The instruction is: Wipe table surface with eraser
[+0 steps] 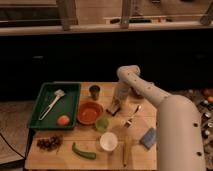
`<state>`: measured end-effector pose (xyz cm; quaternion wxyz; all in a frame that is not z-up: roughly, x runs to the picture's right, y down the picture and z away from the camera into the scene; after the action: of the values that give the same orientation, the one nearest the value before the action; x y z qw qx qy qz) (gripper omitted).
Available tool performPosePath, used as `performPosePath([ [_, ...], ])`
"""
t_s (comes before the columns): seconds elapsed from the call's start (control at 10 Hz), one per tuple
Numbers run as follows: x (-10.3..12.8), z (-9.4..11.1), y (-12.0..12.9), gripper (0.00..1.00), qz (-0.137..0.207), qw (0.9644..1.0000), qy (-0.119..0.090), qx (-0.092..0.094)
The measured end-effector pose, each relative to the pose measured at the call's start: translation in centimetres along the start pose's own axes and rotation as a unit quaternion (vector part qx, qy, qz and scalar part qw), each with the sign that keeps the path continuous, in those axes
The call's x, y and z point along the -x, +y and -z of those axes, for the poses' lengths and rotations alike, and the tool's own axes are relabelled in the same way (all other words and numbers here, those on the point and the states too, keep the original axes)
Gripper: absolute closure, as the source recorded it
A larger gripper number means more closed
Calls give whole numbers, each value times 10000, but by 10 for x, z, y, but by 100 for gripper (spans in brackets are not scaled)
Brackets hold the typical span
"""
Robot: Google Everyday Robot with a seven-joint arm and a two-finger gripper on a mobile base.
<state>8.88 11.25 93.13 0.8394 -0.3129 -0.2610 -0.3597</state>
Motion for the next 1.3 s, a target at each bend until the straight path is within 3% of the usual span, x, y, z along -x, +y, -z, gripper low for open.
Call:
performPosePath([
  [0.1,13,-1,10,100,85,9999,-52,51],
  [0.3,19,0,32,100,54,9999,-58,140],
  [0.6,-4,6,58,100,-222,9993,125,278],
  [0.9,-28,5,54,100,-454,9979,294,366],
  [1.1,-45,5,33,100,-468,9976,408,310],
  [1.3,-44,5,33,100,-462,9977,407,284],
])
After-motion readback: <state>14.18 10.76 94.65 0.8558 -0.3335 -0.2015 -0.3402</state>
